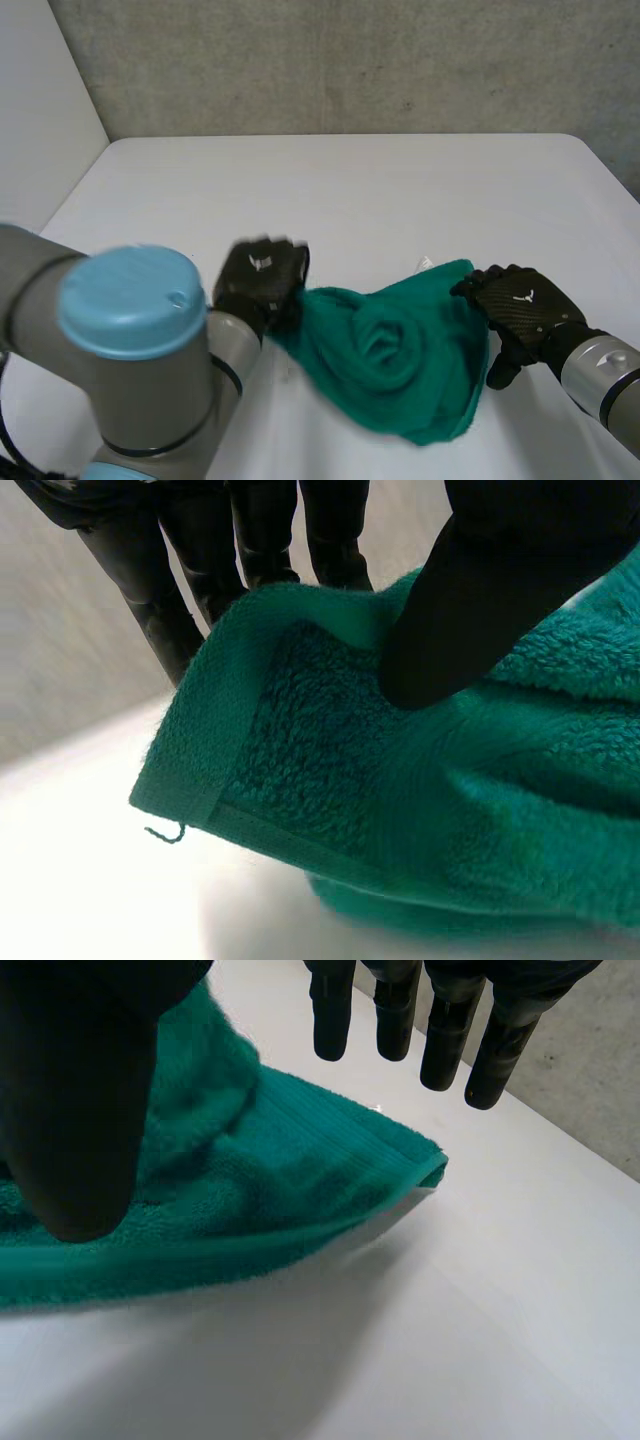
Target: Fold the towel.
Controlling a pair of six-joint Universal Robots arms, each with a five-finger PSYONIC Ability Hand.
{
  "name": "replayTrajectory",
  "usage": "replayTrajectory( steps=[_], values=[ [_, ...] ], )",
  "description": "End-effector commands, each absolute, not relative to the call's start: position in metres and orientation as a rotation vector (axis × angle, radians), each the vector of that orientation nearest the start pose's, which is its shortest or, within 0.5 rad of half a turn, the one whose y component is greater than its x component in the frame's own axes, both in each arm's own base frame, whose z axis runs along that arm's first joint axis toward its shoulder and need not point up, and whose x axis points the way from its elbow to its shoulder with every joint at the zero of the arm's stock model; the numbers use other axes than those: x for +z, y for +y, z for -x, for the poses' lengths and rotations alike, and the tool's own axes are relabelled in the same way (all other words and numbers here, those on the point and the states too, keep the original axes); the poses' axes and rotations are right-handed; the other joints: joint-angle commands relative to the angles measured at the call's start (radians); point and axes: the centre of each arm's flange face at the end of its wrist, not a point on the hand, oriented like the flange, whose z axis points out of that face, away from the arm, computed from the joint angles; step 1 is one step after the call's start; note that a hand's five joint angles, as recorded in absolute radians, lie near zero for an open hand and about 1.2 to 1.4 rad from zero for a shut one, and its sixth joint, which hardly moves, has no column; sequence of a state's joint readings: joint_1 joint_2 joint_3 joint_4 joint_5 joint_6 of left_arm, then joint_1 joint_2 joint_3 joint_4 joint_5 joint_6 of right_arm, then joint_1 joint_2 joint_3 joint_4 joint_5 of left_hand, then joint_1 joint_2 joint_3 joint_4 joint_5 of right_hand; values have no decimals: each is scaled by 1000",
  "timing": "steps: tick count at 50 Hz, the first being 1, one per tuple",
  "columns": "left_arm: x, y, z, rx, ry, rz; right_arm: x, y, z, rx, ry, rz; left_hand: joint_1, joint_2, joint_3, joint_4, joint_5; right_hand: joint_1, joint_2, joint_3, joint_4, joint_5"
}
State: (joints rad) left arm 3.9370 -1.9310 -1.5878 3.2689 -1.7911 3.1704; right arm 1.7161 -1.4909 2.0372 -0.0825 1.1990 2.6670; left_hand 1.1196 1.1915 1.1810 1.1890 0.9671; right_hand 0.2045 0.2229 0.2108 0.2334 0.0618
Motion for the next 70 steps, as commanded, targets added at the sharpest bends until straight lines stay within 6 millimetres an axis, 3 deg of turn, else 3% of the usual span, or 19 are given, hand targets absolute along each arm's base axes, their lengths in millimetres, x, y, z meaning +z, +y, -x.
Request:
replayTrajectory(
  steps=[1, 6, 11, 14, 19, 24, 26, 27, 28, 29, 32, 36, 39, 53, 57, 62, 66, 68, 70],
  values=[
    [262, -202, 312, -2366, 2417, -623, 180, -214, -199, -1524, 2327, 841, 277, 205, 215, 207, 255, -30, -48, -36, -59, -62],
    [278, -229, 292, -2385, 2361, -495, 182, -209, -200, -1431, 2343, 770, 277, 205, 215, 207, 255, -30, -48, -36, -59, -62],
    [285, -229, 288, -2396, 2349, -476, 181, -208, -202, -1431, 2332, 775, 277, 205, 215, 207, 255, -30, -48, -36, -59, -62],
    [289, -227, 286, -2408, 2340, -470, 182, -218, -203, -1503, 2297, 768, 277, 205, 215, 207, 255, -30, -48, -36, -59, -62],
    [319, -216, 276, -2494, 2276, -432, 195, -237, -205, -1638, 2235, 765, 277, 205, 215, 207, 255, -30, -48, -36, -59, -62],
    [363, -202, 269, -2678, 2146, -419, 215, -258, -209, -1731, 2187, 734, 277, 205, 215, 207, 255, -30, -48, -36, -59, -62],
    [369, -201, 268, -2705, 2127, -422, 218, -263, -210, -1744, 2177, 724, 277, 205, 215, 207, 255, -30, -48, -36, -59, -62],
    [375, -199, 268, -2733, 2106, -427, 227, -277, -214, -1769, 2140, 690, 277, 205, 215, 207, 255, -30, -48, -36, -59, -62],
    [393, -192, 266, -2807, 2041, -451, 229, -283, -216, -1768, 2125, 681, 277, 205, 215, 207, 255, -30, -48, -36, -59, -62],
    [398, -190, 266, -2828, 2014, -464, 232, -288, -219, -1771, 2111, 673, 277, 205, 215, 207, 255, -30, -48, -36, -59, -62],
    [413, -185, 264, -2860, 1909, -521, 230, -298, -231, -1694, 2119, 680, 277, 205, 215, 207, 255, -30, -48, -36, -59, -62],
    [424, -185, 264, -2857, 1809, -539, 219, -291, -248, -1501, 2184, 730, 277, 205, 215, 207, 255, -30, -48, -36, -59, -62],
    [427, -188, 263, -2849, 1785, -526, 198, -275, -260, -1291, 2267, 763, 277, 205, 215, 207, 255, -30, -48, -36, -59, -62],
    [418, -206, 252, -2762, 1813, -416, 173, -260, -256, -1343, 2243, 769, 277, 205, 215, 207, 255, -30, -48, -36, -59, -62],
    [419, -206, 251, -2766, 1811, -410, 165, -267, -259, -1401, 2216, 771, 277, 205, 215, 207, 255, -30, -48, -36, -59, -62],
    [419, -206, 251, -2767, 1809, -407, 140, -289, -260, -1498, 2261, 728, 277, 205, 215, 207, 255, 212, 193, 205, 183, 180],
    [420, -205, 250, -2769, 1806, -404, 132, -304, -258, -1550, 2307, 690, 277, 205, 215, 207, 255, 250, 232, 244, 221, 218],
    [420, -205, 250, -2768, 1808, -404, 128, -308, -258, -1559, 2325, 679, 277, 205, 215, 207, 255, 396, 378, 390, 367, 364],
    [420, -205, 250, -2768, 1808, -404, 127, -312, -258, -1588, 2327, 668, 277, 205, 215, 207, 255, 1040, 1022, 1034, 1012, 1009]
  ],
)
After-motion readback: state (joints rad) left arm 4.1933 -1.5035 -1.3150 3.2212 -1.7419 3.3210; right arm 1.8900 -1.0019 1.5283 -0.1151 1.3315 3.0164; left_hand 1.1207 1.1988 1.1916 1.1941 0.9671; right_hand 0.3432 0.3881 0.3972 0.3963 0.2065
